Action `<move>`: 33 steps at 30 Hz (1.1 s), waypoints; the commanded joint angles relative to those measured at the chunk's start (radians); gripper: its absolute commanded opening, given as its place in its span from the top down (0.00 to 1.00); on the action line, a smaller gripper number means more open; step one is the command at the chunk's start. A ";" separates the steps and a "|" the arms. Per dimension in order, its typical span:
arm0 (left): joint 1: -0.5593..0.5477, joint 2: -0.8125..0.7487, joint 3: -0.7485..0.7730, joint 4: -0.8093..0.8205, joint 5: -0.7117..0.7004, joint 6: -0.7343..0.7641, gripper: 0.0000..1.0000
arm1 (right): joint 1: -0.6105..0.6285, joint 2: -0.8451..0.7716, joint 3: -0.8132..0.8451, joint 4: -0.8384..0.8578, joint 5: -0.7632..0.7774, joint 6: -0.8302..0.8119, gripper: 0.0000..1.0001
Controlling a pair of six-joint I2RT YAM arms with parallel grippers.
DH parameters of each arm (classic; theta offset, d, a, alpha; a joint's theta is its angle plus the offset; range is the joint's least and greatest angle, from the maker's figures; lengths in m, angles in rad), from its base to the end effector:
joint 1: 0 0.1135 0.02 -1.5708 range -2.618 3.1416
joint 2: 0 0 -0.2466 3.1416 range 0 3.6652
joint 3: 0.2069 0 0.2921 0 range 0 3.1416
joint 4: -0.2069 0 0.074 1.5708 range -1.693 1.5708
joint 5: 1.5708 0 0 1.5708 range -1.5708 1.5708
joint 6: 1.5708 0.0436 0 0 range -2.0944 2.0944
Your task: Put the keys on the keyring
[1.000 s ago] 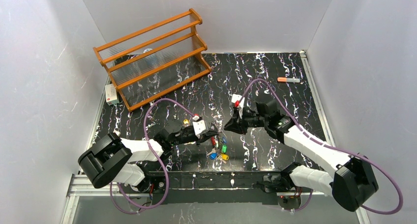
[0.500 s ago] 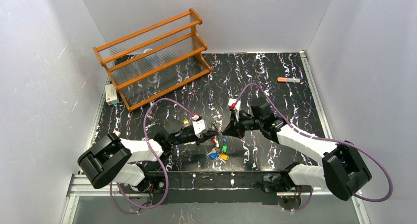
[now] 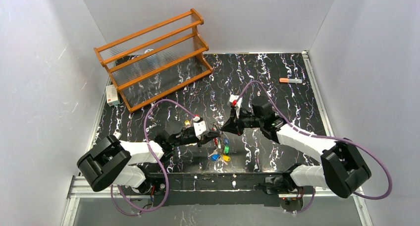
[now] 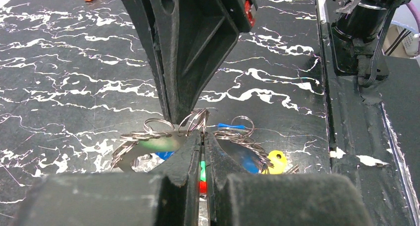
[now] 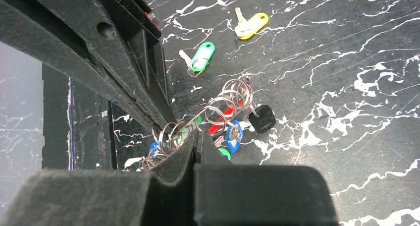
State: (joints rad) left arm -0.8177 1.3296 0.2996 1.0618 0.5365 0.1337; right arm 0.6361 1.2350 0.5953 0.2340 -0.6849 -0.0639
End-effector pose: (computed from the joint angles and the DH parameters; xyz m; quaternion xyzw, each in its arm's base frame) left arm 0.1692 -0.2131 0.1423 0.4765 0.5092 -0.4060 0.5906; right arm 0.2273 0.2021 0.1813 -0.4432 0.6755 0.4153 0.4180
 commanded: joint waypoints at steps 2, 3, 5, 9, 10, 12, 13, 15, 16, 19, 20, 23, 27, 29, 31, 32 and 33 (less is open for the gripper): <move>-0.003 -0.040 -0.008 0.033 0.022 0.001 1.00 | 0.003 0.029 0.054 0.076 -0.037 0.022 0.98; -0.003 -0.037 -0.008 0.033 0.013 0.000 1.00 | 0.002 0.032 0.057 0.075 -0.033 0.023 0.98; -0.003 -0.033 -0.008 0.034 -0.005 -0.006 1.00 | 0.002 0.022 0.062 0.054 0.012 0.020 0.94; -0.003 -0.002 -0.002 0.033 -0.071 -0.022 1.00 | 0.001 -0.034 0.037 0.011 0.155 0.015 0.83; -0.004 0.010 0.003 0.034 -0.084 -0.023 1.00 | 0.001 -0.049 0.025 0.003 0.184 0.013 0.78; -0.003 0.047 0.020 0.033 -0.106 -0.033 1.00 | 0.000 -0.074 0.005 -0.015 0.251 0.025 0.68; -0.003 0.071 0.039 0.032 -0.112 -0.037 1.00 | -0.002 -0.083 -0.006 -0.024 0.281 0.033 0.65; -0.003 0.127 0.075 0.033 -0.124 -0.054 1.00 | -0.011 -0.099 -0.029 -0.030 0.334 0.055 0.60; -0.003 0.160 0.095 0.032 -0.128 -0.067 1.00 | -0.020 -0.106 -0.040 -0.028 0.341 0.069 0.60; -0.001 0.252 0.154 0.030 -0.149 -0.125 1.00 | -0.062 -0.115 -0.067 -0.011 0.322 0.120 0.58; 0.000 0.276 0.171 0.030 -0.146 -0.153 1.00 | -0.083 -0.112 -0.071 -0.004 0.302 0.133 0.58; 0.001 0.319 0.200 0.030 -0.082 -0.165 1.00 | -0.152 -0.100 -0.076 0.018 0.208 0.155 0.58; 0.000 0.293 0.171 0.032 -0.022 -0.085 1.00 | -0.190 -0.081 -0.078 0.047 0.070 0.133 0.58; 0.000 0.258 0.136 0.031 -0.025 -0.046 1.00 | -0.190 -0.071 -0.077 0.068 0.021 0.117 0.58; 0.001 0.218 0.099 0.031 -0.044 -0.023 1.00 | -0.191 -0.062 -0.077 0.091 -0.022 0.118 0.58; 0.001 0.199 0.087 0.031 -0.055 -0.023 1.00 | -0.190 -0.056 -0.077 0.104 -0.047 0.122 0.59; 0.000 0.185 0.076 0.030 -0.073 -0.028 1.00 | -0.190 -0.050 -0.078 0.124 -0.083 0.127 0.61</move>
State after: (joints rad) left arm -0.8173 1.6085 0.4252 1.0695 0.4706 0.0570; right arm 0.4465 1.1702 0.5140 0.2531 -0.6102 0.0643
